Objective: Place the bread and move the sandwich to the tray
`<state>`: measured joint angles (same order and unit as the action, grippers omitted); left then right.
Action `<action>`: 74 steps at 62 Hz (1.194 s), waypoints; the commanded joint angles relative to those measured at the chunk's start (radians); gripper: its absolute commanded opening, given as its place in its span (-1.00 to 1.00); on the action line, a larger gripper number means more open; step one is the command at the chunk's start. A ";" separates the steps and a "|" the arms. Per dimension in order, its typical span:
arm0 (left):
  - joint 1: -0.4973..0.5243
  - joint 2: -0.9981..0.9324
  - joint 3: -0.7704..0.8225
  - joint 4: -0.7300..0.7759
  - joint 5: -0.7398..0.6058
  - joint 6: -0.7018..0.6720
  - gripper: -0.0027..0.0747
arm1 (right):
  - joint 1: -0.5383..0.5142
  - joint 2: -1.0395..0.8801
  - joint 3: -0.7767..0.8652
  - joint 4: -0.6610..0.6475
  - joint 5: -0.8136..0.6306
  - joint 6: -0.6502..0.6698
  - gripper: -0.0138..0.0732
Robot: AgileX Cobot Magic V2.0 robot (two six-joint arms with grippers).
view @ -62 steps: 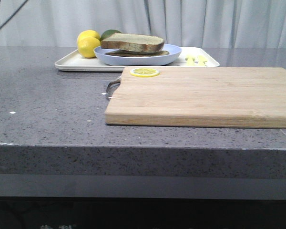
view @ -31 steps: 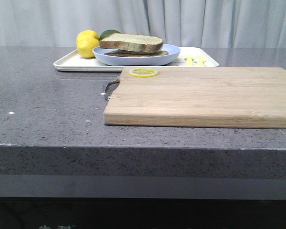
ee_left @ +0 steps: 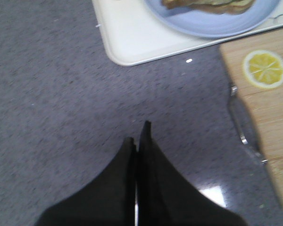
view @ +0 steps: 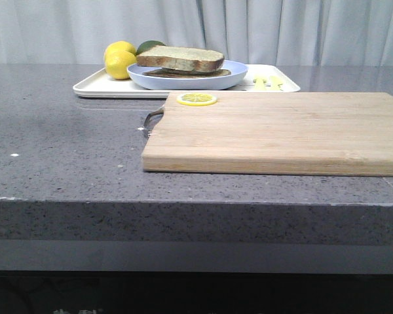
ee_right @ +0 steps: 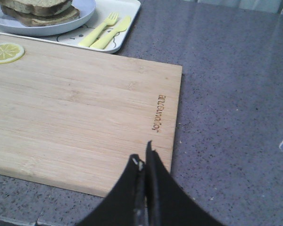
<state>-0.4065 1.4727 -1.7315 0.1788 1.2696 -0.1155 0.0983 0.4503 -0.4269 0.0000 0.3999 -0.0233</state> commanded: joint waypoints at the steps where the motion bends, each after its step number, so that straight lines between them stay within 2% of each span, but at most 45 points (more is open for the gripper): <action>1: 0.063 -0.131 0.079 0.036 -0.082 -0.019 -0.98 | -0.005 0.003 -0.028 0.000 -0.083 -0.003 -0.94; 13: 0.198 -0.348 0.308 0.038 -0.181 -0.019 -0.98 | -0.005 0.003 -0.028 0.000 -0.083 -0.003 -0.94; 25: 0.282 -0.614 0.583 0.046 -0.401 -0.019 -0.98 | -0.005 0.003 -0.028 0.000 -0.083 -0.003 -0.94; 40: 0.285 -0.933 0.910 0.046 -0.651 -0.019 -0.98 | -0.005 0.003 -0.028 0.000 -0.083 -0.003 -0.94; 49: 0.285 -1.140 1.075 0.041 -0.756 -0.019 -0.98 | -0.005 0.003 -0.028 0.000 -0.083 -0.003 -0.94; 62: 0.285 -1.348 1.212 0.008 -0.868 -0.019 -0.98 | -0.005 0.003 -0.028 0.000 -0.083 -0.003 -0.94; 74: 0.285 -1.387 1.252 0.008 -0.893 -0.019 -0.98 | -0.005 0.003 -0.028 0.000 -0.083 -0.003 -0.94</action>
<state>-0.1235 0.0759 -0.4677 0.1914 0.4708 -0.1228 0.0983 0.4503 -0.4269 0.0000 0.3995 -0.0233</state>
